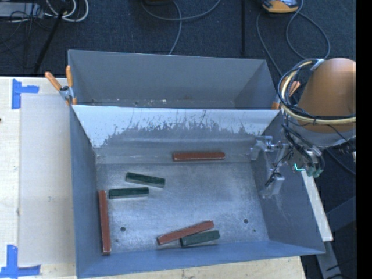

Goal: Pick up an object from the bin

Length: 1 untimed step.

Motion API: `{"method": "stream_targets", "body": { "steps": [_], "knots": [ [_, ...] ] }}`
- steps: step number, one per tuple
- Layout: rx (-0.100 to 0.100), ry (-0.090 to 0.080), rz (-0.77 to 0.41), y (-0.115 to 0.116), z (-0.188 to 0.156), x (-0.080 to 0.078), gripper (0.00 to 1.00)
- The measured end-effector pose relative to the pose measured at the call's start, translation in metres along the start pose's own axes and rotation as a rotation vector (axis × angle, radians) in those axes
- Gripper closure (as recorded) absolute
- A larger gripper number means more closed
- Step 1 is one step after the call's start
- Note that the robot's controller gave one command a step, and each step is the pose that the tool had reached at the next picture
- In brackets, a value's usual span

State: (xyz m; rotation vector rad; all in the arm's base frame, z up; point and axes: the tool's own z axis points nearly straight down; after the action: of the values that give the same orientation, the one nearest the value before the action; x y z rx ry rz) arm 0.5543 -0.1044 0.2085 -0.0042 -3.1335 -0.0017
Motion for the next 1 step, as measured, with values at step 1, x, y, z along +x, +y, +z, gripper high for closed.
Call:
{"method": "stream_targets", "body": {
  "steps": [1],
  "knots": [
    [-0.001,0.000,-0.240,0.0396,0.1417,0.0118,0.00]
  ]
}}
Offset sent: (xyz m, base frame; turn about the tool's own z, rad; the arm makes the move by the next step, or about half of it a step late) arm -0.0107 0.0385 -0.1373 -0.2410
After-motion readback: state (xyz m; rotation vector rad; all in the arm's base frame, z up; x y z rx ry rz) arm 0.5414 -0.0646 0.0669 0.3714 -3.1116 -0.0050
